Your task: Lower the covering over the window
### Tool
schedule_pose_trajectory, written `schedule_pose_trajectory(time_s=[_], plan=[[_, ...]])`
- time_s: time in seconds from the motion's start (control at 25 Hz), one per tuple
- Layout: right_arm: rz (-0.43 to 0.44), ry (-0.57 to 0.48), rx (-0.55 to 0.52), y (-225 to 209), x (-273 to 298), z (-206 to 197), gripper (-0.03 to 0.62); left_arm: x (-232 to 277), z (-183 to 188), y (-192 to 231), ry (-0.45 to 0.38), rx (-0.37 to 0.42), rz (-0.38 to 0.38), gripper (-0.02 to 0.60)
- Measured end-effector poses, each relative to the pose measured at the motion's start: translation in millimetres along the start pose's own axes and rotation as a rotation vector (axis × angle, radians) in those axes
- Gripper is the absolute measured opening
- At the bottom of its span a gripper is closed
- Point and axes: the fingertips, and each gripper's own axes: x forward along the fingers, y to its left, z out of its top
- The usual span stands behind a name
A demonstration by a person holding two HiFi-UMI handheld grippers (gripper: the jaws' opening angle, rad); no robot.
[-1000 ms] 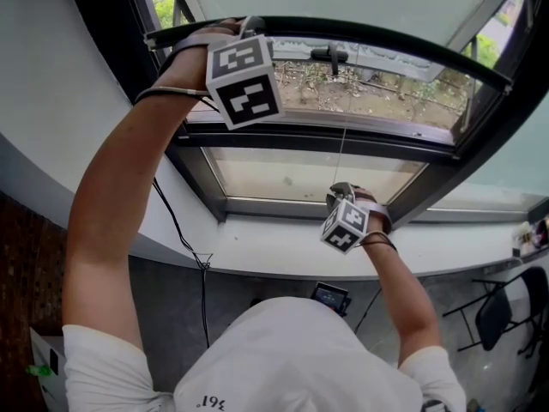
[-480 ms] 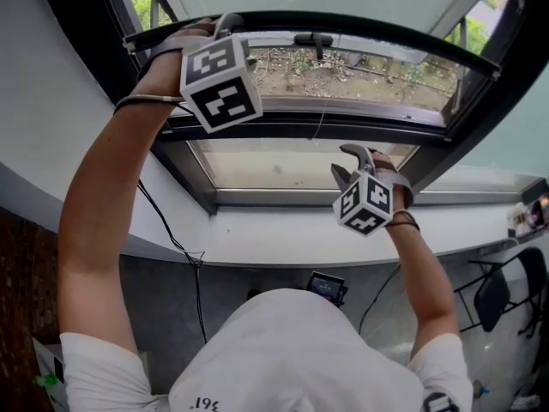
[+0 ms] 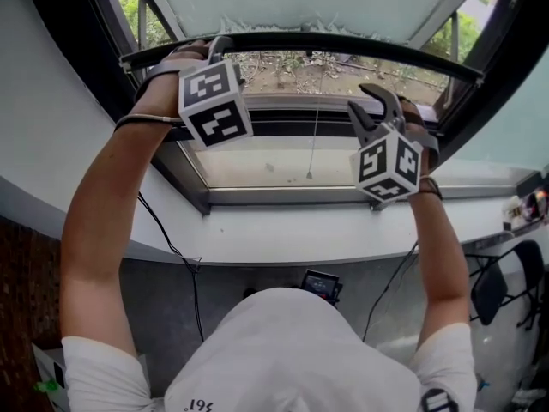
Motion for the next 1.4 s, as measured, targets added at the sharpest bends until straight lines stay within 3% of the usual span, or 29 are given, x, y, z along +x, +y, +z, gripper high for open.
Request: schedule_pose_trajectory(time_s=[0.36,0.84,1.08,1.4], plan=[[-0.115,0.079,-0.151,-54.9,22.5,-14.6,0.163,6.3,-1.4,-9.0,0.001,-0.021,-0.025,0.245],[-0.048,0.195,-0.291,-45.0,43.9,-39.2,0.163,15.7,-4.1,-16.1,-0.015,-0.046,-0.041,0.245],[0.068,0.239,-0.245,-12.5,50.9,-53.3,0.163,30.7,-11.0,-46.1,-0.002,-0.049,-0.095,0.245],[0.129,0.259,-0.207,2.8,55.1,-61.9,0.163,41.2,-13.7,-60.5,0.018,-0.027,-0.109,0.245]])
